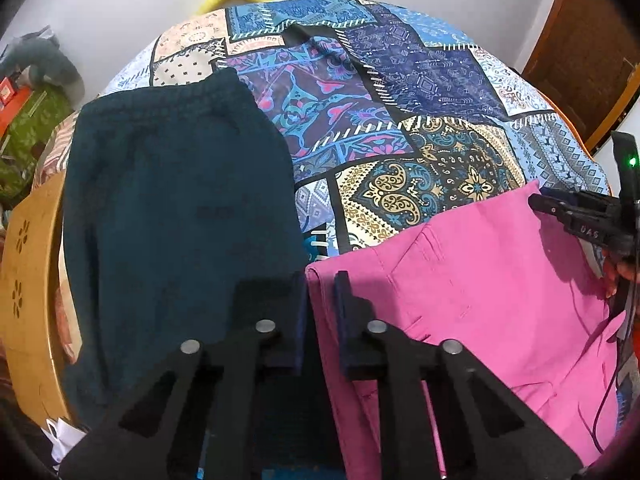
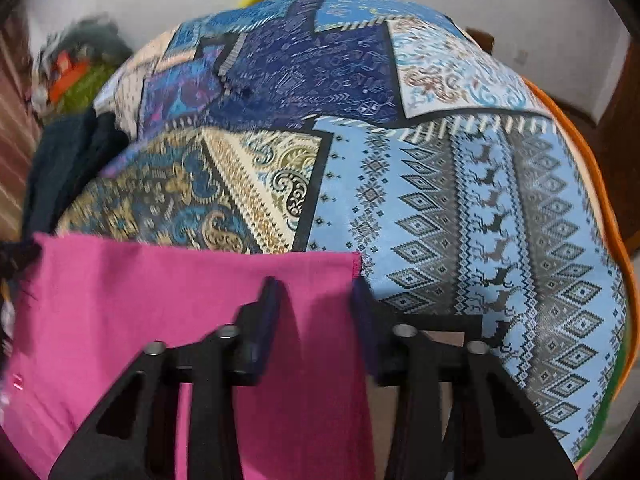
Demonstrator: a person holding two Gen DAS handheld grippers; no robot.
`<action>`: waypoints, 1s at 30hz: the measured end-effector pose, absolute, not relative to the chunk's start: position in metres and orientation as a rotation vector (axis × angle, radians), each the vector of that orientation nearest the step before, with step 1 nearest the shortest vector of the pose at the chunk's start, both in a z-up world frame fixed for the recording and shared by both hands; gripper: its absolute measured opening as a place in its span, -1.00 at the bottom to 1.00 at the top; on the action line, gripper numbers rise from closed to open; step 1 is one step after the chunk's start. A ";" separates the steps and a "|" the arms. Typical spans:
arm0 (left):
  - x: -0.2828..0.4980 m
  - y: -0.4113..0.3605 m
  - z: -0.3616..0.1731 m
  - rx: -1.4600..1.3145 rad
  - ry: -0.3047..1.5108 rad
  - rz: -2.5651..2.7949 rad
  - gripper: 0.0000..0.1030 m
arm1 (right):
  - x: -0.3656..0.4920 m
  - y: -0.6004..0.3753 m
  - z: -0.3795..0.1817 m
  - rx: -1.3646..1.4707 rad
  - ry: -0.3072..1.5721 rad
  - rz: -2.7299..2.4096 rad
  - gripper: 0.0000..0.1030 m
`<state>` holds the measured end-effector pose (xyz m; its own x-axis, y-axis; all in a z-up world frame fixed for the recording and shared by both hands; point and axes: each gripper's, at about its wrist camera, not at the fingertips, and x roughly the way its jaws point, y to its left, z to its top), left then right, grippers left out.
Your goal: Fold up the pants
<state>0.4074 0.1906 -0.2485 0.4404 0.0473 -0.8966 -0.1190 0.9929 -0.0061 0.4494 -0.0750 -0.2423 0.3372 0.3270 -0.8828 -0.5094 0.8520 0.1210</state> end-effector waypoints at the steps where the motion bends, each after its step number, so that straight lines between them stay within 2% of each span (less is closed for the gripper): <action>1: 0.407 0.191 -0.248 -0.071 1.107 0.104 -0.83 | 0.448 -0.073 -0.242 -0.200 1.096 0.552 -0.71; 2: 0.407 0.190 -0.247 -0.066 1.104 0.106 -0.84 | 0.446 -0.072 -0.241 -0.212 1.095 0.555 -0.88; 5: 0.404 0.190 -0.241 -0.058 1.087 0.115 -0.89 | 0.442 -0.074 -0.234 -0.220 1.073 0.551 -0.92; 21: 0.366 0.184 -0.136 -0.057 0.883 0.143 -0.94 | 0.403 -0.109 -0.097 -0.070 0.759 0.578 -0.94; 30: 0.310 0.150 -0.116 -0.020 0.850 0.087 -0.94 | 0.354 -0.138 -0.084 -0.050 0.724 0.599 -0.94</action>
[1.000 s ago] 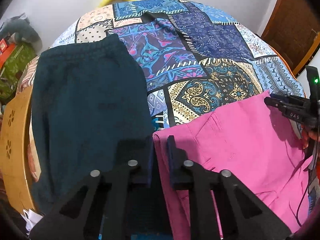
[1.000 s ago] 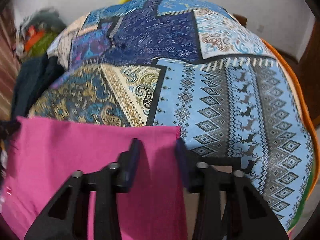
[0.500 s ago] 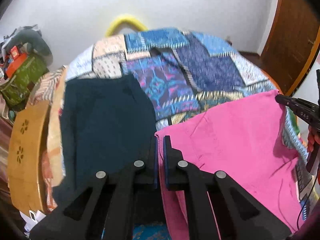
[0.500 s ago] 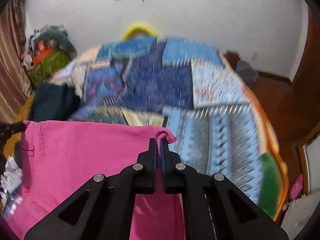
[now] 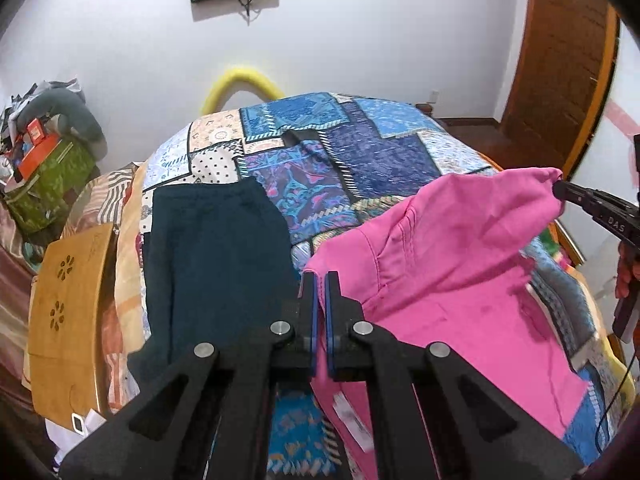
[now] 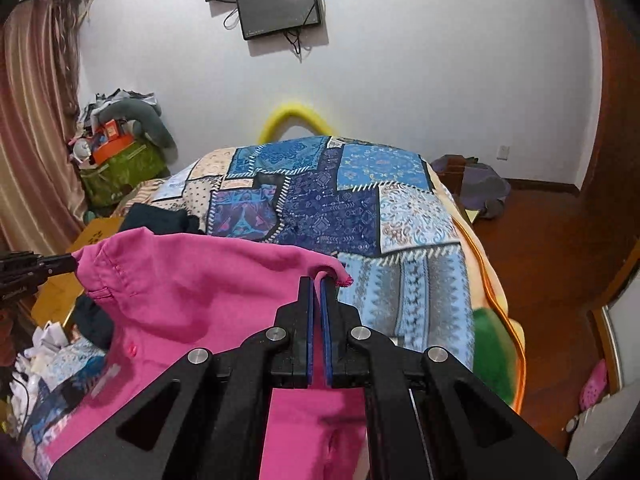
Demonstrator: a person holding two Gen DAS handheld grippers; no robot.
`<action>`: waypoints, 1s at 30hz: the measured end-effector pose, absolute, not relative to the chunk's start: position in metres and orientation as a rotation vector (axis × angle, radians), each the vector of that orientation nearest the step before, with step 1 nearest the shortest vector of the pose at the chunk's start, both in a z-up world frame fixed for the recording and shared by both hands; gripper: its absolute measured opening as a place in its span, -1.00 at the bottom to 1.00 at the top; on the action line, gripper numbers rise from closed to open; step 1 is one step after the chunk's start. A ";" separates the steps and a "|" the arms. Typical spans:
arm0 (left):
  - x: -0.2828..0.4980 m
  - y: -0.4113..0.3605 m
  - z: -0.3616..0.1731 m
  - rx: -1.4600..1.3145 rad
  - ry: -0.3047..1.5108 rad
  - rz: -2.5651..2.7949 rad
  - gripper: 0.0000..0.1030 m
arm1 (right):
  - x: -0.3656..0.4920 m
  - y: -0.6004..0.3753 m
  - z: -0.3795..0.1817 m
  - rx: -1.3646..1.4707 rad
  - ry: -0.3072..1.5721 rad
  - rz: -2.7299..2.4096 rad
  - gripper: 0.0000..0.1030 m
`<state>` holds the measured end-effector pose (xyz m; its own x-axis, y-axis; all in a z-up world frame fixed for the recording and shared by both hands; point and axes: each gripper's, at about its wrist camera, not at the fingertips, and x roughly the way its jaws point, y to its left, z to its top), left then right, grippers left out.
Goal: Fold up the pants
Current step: 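Lift the pants with both grippers and fold the leg over the waist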
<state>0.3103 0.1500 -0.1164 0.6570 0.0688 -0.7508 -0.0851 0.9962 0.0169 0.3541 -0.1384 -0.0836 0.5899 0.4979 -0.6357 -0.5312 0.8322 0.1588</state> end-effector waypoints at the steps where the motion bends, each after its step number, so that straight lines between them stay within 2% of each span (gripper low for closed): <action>1: 0.305 0.148 -0.115 -0.021 0.847 0.080 -0.94 | 0.350 -0.142 -0.084 -0.046 0.724 0.602 -0.94; 15: 0.210 0.103 -0.133 0.006 0.902 0.000 -0.94 | 0.279 -0.176 -0.100 -0.109 0.747 0.624 -0.94; 30: 0.163 0.088 -0.190 -0.027 1.031 -0.028 -0.95 | 0.226 -0.203 -0.178 -0.153 0.939 0.563 -0.94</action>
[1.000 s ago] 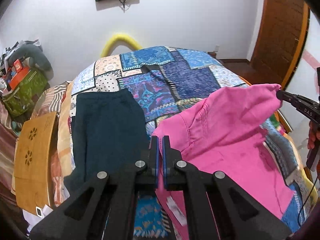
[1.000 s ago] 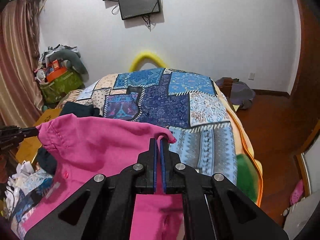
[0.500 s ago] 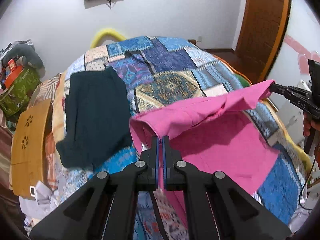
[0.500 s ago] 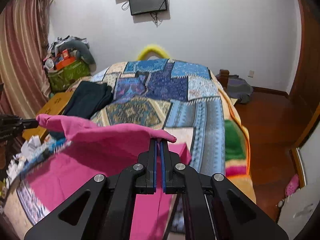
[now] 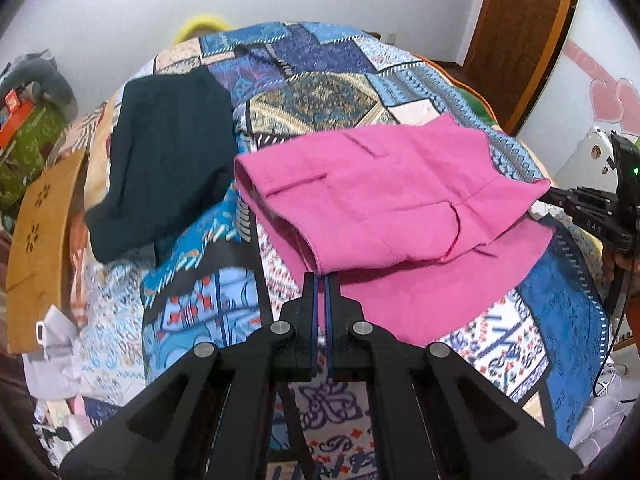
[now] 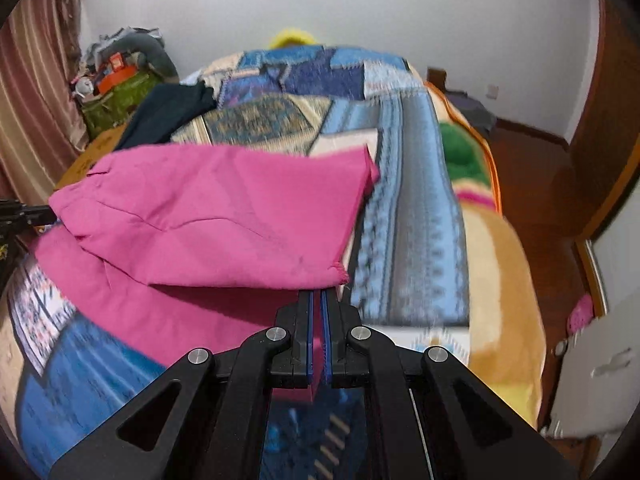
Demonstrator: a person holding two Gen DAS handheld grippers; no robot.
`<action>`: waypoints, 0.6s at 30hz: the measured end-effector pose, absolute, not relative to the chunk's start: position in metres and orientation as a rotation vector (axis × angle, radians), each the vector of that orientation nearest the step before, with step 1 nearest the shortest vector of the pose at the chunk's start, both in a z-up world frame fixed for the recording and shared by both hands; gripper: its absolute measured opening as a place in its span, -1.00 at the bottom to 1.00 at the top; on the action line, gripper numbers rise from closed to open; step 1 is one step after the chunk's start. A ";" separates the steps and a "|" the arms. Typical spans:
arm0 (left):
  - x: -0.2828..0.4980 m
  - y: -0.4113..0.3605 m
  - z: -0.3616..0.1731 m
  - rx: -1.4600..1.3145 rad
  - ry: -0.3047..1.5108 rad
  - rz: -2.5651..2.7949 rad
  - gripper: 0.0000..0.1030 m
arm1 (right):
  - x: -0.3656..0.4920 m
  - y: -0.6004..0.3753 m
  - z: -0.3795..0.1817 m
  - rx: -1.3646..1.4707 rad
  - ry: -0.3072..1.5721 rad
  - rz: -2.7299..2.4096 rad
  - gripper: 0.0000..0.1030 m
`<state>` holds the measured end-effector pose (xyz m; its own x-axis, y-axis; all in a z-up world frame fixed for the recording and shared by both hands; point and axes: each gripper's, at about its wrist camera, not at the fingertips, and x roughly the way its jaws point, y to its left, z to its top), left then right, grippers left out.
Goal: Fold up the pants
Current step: 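Lift the pants with both grippers and fold the leg over the waist, then lay the folded pants down and open both grippers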
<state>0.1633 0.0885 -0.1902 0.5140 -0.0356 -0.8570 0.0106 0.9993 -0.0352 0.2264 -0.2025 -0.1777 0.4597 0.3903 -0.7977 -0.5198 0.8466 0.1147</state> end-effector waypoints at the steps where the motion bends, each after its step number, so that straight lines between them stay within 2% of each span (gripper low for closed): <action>1: 0.161 0.090 -0.191 -0.025 1.034 -0.022 -0.95 | 0.222 -0.205 -0.180 -0.155 0.941 0.554 -0.94; 6: 0.155 0.097 -0.189 -0.024 1.038 0.023 -0.94 | 0.212 -0.219 -0.177 -0.097 0.955 0.544 -0.94; 11: 0.151 0.099 -0.169 0.003 0.985 0.044 -0.73 | 0.196 -0.216 -0.152 -0.149 0.868 0.562 -0.93; 13: 0.152 0.096 -0.161 0.020 0.961 0.043 -0.39 | 0.193 -0.210 -0.145 -0.168 0.848 0.583 -0.87; 14: 0.152 0.094 -0.157 0.029 0.948 0.041 -0.29 | 0.190 -0.205 -0.142 -0.180 0.841 0.600 -0.75; 16: 0.154 0.087 -0.150 0.047 0.924 0.032 0.04 | 0.188 -0.195 -0.141 -0.203 0.837 0.628 -0.48; 18: 0.158 0.079 -0.145 0.060 0.913 0.014 0.25 | 0.184 -0.182 -0.143 -0.244 0.833 0.664 -0.17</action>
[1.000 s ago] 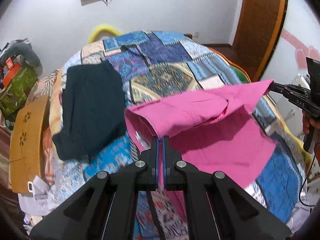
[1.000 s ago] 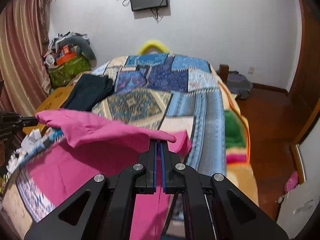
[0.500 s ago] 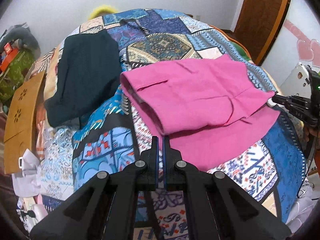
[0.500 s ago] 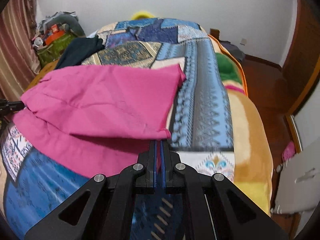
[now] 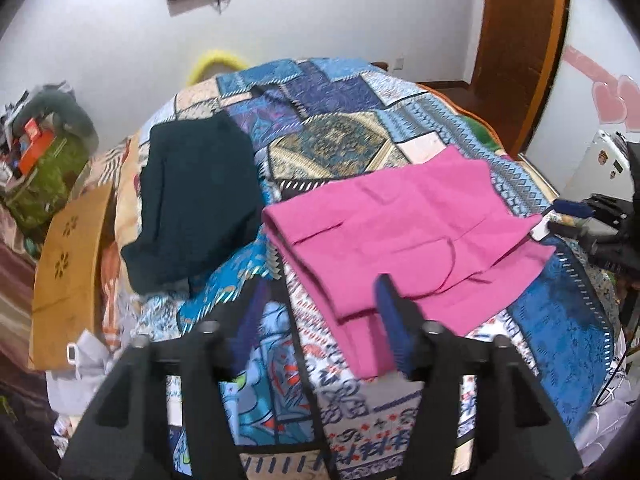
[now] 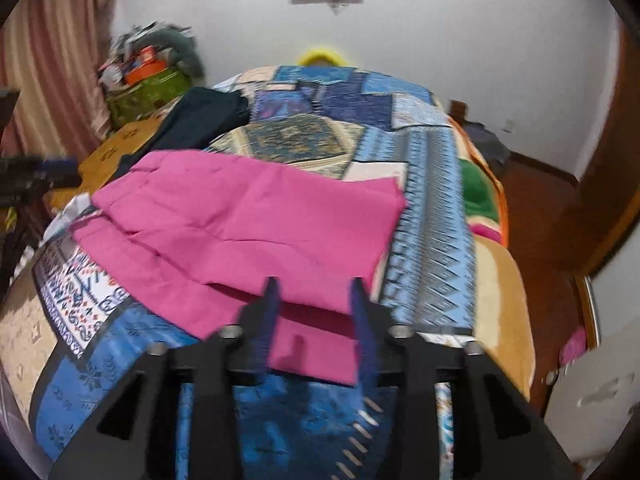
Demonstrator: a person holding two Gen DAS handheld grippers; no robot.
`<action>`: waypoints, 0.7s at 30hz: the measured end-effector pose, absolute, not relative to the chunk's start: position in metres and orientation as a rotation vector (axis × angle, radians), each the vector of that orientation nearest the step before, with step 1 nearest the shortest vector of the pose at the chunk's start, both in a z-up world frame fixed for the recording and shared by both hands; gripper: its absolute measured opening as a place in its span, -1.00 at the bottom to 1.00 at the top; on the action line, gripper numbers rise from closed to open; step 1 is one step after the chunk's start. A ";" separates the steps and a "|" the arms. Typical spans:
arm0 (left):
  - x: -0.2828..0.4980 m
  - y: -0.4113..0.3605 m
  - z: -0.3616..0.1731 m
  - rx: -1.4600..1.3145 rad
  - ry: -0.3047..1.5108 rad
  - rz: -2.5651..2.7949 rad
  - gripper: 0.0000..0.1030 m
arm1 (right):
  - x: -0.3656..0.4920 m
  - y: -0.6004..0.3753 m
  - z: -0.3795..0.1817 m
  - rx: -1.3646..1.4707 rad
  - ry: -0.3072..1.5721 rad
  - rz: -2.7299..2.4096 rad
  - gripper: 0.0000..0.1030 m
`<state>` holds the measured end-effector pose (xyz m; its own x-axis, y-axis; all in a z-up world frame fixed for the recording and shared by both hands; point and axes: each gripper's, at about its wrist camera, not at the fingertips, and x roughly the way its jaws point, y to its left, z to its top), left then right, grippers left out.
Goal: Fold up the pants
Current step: 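Lay the folded pants down and open both grippers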
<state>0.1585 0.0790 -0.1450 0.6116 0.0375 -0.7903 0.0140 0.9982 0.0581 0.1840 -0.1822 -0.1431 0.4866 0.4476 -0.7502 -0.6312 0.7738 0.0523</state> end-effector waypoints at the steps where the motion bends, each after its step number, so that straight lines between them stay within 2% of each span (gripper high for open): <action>1: 0.161 0.076 -0.144 0.065 0.913 -0.001 0.36 | 0.183 -0.176 -0.146 -0.264 0.836 0.674 -0.13; 4: 0.168 0.065 -0.148 0.085 0.929 -0.035 0.52 | 0.183 -0.155 -0.158 -0.343 0.869 0.707 0.00; 11: 0.188 0.034 -0.170 0.168 1.003 -0.108 0.55 | 0.194 -0.126 -0.181 -0.487 0.924 0.736 0.00; 17: 0.200 0.016 -0.183 0.199 1.043 -0.152 0.55 | 0.196 -0.108 -0.186 -0.568 0.869 0.774 -0.02; 19: 0.200 0.012 -0.185 0.209 1.039 -0.166 0.55 | 0.196 -0.105 -0.185 -0.556 0.856 0.792 -0.18; 21: 0.201 0.007 -0.187 0.210 1.040 -0.196 0.55 | 0.198 -0.102 -0.182 -0.522 0.860 0.816 -0.68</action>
<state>0.2007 0.0066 -0.1875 0.4922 -0.0613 -0.8683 0.2592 0.9626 0.0790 0.1976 -0.1022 -0.1822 0.3902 0.4116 -0.8236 -0.8010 0.5929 -0.0831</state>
